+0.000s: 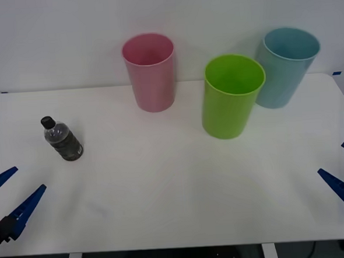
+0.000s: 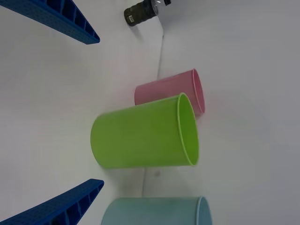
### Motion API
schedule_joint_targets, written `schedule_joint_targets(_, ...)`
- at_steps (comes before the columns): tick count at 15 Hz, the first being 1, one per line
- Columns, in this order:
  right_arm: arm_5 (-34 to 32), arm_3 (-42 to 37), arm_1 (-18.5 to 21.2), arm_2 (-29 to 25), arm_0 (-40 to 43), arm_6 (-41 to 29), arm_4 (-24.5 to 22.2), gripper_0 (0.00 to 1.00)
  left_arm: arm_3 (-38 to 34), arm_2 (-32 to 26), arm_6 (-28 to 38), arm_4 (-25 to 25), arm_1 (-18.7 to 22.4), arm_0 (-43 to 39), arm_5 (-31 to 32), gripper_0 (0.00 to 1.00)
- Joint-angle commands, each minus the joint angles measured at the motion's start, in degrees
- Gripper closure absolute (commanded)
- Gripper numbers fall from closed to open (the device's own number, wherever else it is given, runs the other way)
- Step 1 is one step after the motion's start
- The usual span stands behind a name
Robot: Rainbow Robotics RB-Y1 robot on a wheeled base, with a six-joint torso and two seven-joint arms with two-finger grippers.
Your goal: Grasp the object on the table and drop it into the matching bin: aluminum can to the light blue bin, PET bottle to the pink bin.
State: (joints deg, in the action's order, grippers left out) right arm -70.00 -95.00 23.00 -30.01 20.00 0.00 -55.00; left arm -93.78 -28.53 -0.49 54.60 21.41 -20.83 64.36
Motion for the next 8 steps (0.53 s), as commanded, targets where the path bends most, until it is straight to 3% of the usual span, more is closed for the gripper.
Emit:
schedule_joint_targets(1, 0.0, 0.0, 0.0, 0.0, 0.0, 0.0, 0.0, 0.0, 0.0, 1.2, -0.7, 1.7, 0.0, -0.2, -5.3, 0.0)
schedule_joint_targets(8, 0.0, 0.0, 0.0, 0.0, 0.0, 0.0, 0.0, 0.0, 0.4, 6.0, -2.3, 1.7, 0.0, -1.5, -19.4, 0.0)
